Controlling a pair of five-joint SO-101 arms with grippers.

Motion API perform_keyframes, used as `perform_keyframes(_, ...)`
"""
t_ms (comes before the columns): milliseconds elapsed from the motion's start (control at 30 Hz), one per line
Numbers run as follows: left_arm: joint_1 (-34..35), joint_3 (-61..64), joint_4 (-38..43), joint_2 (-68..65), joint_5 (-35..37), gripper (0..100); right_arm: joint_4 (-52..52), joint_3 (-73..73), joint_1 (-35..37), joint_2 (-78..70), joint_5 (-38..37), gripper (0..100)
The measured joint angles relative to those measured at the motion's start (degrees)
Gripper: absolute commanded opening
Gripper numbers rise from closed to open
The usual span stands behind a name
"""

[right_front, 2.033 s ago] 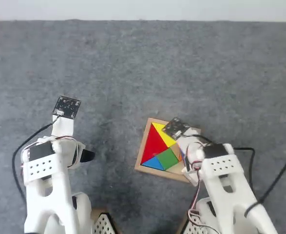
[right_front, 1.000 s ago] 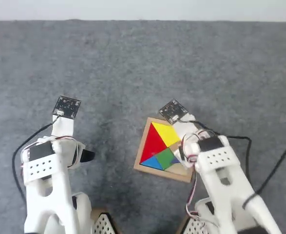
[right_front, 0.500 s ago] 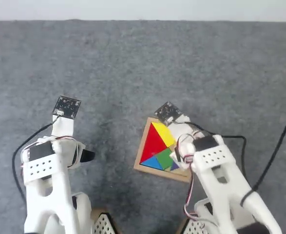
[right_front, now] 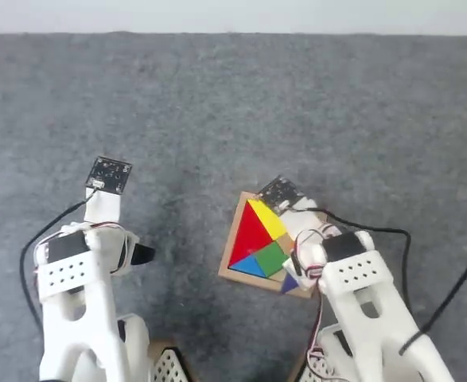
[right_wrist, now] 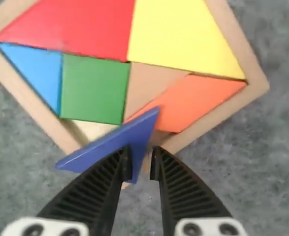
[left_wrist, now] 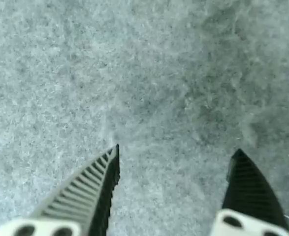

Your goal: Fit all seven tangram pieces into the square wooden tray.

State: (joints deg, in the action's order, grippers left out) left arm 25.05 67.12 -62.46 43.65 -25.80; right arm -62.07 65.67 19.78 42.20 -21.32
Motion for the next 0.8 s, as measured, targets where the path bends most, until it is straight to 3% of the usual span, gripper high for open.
perform_keyframes(167, 0.0, 0.0, 0.0, 0.0, 0.0, 33, 0.0, 0.0, -5.98, 0.0, 0.0, 7.5)
perform_keyframes(367, 0.0, 0.0, 0.0, 0.0, 0.0, 33, -0.53, 0.09, -7.03, 0.0, -1.23, 7.5)
perform_keyframes(800, 0.0, 0.0, 0.0, 0.0, 0.0, 33, -0.53, 0.53, -3.25, -6.24, -3.6, 7.5)
